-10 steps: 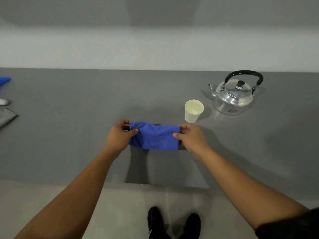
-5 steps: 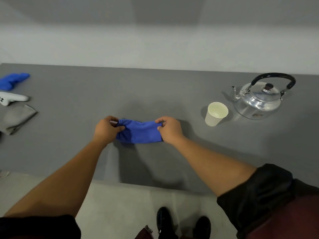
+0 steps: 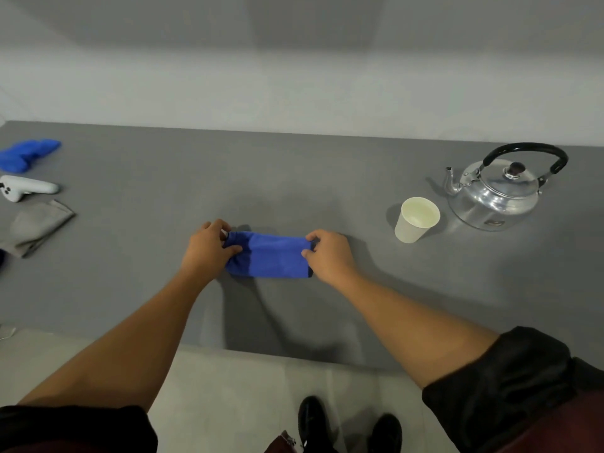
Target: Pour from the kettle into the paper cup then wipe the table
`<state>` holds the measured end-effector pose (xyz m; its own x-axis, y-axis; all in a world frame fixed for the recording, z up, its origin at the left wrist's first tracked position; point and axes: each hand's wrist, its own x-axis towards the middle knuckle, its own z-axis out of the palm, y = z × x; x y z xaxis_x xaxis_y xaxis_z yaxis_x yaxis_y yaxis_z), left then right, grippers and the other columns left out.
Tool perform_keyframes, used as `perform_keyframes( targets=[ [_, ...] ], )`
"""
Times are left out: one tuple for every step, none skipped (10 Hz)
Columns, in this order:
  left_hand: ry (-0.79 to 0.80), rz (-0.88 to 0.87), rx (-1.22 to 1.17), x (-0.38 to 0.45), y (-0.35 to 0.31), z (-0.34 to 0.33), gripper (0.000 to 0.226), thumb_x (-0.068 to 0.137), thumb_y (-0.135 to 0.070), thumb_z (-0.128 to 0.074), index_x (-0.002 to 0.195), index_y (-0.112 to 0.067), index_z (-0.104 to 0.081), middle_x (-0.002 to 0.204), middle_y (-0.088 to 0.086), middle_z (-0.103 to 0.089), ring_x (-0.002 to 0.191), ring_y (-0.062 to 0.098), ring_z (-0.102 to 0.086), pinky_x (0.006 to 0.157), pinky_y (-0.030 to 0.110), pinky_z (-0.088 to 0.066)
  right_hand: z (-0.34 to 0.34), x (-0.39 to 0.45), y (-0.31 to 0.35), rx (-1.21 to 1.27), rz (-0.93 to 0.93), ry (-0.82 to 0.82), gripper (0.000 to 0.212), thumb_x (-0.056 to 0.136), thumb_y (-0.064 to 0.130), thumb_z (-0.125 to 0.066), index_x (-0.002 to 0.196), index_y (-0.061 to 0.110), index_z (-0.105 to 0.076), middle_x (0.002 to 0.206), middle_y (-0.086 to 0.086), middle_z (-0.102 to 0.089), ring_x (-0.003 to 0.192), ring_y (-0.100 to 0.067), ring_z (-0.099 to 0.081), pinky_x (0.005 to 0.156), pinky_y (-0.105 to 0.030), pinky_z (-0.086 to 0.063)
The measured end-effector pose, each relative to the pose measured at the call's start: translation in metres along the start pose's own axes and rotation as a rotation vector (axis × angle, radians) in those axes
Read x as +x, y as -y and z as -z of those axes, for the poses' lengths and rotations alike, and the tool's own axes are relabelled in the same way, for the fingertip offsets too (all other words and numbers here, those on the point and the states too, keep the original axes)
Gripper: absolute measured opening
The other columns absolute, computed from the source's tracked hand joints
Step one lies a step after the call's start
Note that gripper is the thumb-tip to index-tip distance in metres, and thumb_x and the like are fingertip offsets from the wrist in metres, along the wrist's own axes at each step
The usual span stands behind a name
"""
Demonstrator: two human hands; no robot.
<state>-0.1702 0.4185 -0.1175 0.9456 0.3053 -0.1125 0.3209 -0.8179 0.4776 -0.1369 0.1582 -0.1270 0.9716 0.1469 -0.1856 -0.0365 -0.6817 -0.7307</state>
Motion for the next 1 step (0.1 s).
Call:
perform_keyframes(
  targets=[
    [-0.060,-0.138,0.027,-0.0033,-0.0130,-0.0008,0.031,0.091,-0.026,-0.075,0.116,-0.011,-0.066,0.114,0.008,-0.060,0.090,0.028,-0.062,0.081,0.039,-0.052,0.0169,-0.0062,0.0015,-0.065,0.080,-0.071,0.009,0.092,0.022,-0.067,0.093,0.014,-0.072,0.093,-0.005,-0.070,0.085,-0.024,-0.066,0.075,-0.030,-0.049]
  ],
)
